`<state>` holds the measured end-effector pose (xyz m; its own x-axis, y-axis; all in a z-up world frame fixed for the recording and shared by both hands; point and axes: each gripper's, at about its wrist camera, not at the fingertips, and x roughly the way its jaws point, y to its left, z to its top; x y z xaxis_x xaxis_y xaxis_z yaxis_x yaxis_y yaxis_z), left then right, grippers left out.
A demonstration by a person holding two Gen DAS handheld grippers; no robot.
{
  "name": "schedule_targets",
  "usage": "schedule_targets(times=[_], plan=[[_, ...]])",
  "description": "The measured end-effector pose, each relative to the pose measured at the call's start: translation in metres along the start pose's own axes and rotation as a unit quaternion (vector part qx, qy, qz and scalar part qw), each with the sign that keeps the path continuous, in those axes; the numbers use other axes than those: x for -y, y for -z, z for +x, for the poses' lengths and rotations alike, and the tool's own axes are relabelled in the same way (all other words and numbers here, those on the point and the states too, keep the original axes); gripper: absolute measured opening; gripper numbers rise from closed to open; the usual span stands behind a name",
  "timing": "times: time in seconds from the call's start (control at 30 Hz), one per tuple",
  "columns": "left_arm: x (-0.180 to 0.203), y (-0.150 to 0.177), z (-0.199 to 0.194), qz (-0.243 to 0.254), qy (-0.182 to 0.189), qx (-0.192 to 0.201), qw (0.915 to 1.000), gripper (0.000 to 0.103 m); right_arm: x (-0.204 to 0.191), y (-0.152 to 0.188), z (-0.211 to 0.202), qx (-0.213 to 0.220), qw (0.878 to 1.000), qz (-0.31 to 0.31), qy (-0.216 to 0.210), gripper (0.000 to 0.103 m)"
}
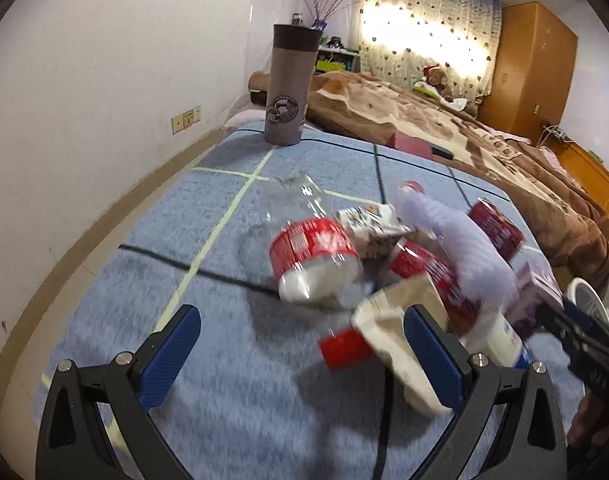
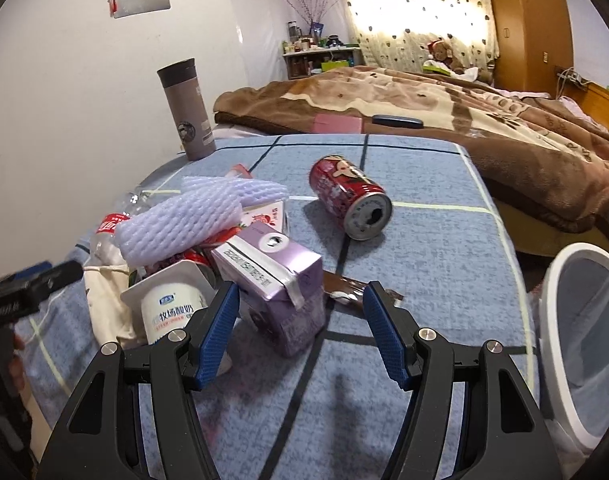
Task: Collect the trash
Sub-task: 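Grasp the clear Coca-Cola bottle with the left tool while the right tool grasps the purple milk carton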
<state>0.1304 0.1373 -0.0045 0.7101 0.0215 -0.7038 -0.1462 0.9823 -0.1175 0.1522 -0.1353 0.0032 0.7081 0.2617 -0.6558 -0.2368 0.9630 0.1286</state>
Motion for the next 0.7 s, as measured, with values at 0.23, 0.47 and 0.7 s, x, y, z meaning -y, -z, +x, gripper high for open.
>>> schedule_targets(times=[0.23,0.47,0.7], plan=[[-0.011,-0.028,0.028,-0.017,-0.005,-0.018,0.9997,0.103,-0.005,-0.005,0.01,-0.011,1.0,-0.005,-0.004,0.066],[-0.01,-0.04,0.054,-0.012,-0.005,-0.053,0.9985,0.1,-0.008,-0.008,0.016,-0.014,1.0,-0.01,-0.011,0.064],[-0.01,-0.047,0.068,-0.016,-0.003,-0.065,0.9977,0.089,-0.008,-0.006,0.02,-0.025,0.999,-0.009,-0.019,0.052]])
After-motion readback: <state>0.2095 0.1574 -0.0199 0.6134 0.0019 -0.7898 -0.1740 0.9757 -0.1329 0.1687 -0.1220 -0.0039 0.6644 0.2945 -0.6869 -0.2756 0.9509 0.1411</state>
